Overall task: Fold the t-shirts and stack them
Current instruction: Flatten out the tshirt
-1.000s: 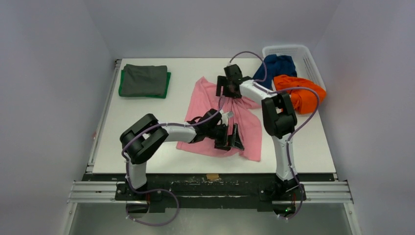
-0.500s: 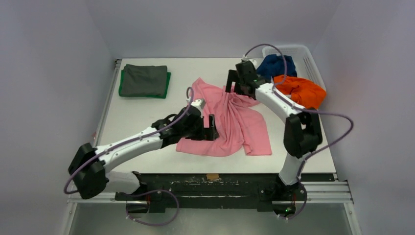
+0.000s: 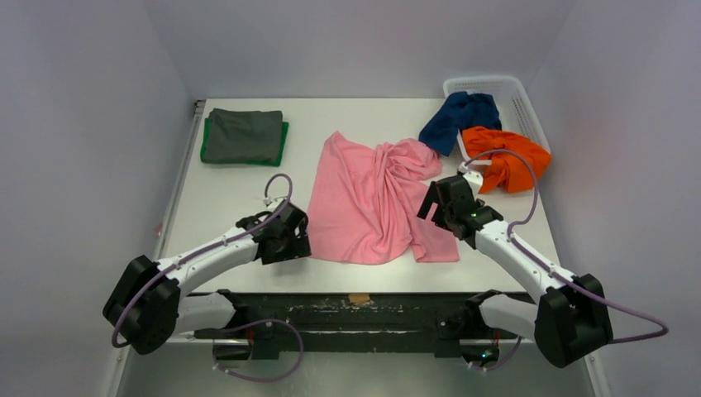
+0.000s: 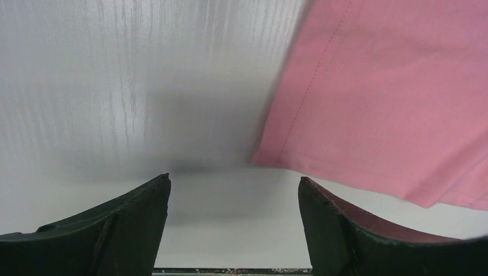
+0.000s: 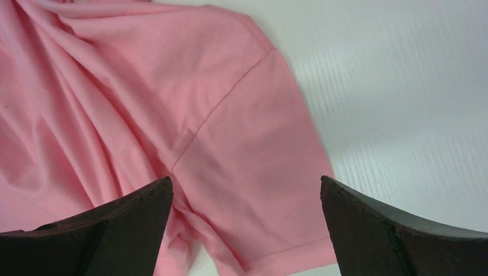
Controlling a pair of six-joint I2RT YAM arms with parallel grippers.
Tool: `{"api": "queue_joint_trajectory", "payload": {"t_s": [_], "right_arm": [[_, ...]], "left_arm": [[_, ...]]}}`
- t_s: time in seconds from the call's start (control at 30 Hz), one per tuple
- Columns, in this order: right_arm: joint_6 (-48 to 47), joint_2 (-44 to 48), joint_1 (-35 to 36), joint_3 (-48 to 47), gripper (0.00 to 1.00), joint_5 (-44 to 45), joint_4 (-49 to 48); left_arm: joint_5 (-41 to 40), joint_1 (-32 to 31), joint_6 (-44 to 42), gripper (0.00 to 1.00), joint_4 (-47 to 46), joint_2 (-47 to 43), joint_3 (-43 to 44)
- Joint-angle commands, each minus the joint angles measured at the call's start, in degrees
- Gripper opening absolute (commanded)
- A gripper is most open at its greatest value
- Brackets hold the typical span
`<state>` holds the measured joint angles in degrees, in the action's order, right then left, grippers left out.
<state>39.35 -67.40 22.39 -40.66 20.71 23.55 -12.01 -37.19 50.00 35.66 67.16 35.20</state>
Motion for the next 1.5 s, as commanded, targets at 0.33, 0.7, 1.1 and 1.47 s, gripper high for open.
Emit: {"api": "queue_joint_trajectory", "payload": {"t_s": [0.33, 0.7, 1.1, 1.47], "right_arm": [[3.6, 8.3, 0.2, 2.6, 0.98, 2.4, 1.2], [4.2, 10.2, 0.2, 2.8, 0.98, 5.6, 2.6], [5.7, 11.3, 0.2, 3.0, 0.97, 6.3, 5.8], [13.6, 9.0, 0.2, 8.5, 0.88, 8.9, 15.4]], "left_arm": [[2.2, 0.0, -1.2, 0.47, -5.0, 18.0, 9.7], [-3.5, -7.7, 3.4, 0.36, 5.4, 18.5, 10.0], [-4.2, -8.1, 3.8, 0.00, 5.6, 22.4, 11.9], [-9.7, -7.3, 2.0, 0.00, 3.9, 12.1, 8.3]]}}
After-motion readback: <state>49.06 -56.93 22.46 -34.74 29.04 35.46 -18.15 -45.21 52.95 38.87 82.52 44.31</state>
